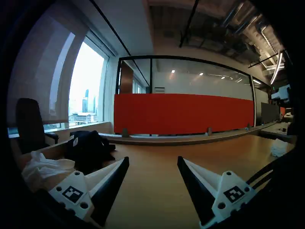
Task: Fold towel
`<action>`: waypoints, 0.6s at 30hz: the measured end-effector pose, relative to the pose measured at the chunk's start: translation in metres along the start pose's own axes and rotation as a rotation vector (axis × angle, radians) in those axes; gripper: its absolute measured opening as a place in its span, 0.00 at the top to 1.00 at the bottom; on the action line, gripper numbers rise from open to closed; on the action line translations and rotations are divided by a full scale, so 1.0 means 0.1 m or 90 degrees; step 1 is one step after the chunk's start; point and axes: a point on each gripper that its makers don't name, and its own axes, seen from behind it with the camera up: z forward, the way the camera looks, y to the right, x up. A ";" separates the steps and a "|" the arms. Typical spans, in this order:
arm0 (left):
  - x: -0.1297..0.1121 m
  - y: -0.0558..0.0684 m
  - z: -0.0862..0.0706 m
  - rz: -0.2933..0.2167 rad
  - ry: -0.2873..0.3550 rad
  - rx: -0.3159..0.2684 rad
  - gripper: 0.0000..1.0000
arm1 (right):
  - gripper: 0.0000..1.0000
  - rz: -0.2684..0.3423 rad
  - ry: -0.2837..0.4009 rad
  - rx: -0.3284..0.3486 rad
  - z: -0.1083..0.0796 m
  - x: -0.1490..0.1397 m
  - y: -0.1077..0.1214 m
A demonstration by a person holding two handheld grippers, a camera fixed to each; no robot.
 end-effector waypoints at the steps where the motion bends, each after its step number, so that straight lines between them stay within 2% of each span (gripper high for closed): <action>1: -0.02 0.00 0.00 0.001 0.000 0.001 0.06 | 0.07 0.000 0.000 0.000 0.00 -0.02 0.01; 6: -0.14 0.00 -0.01 0.005 -0.003 0.002 0.06 | 0.07 -0.002 -0.003 -0.002 0.02 -0.11 0.05; 18: -0.20 -0.01 -0.04 0.008 -0.004 0.002 0.06 | 0.06 -0.002 -0.004 -0.002 0.01 -0.17 0.07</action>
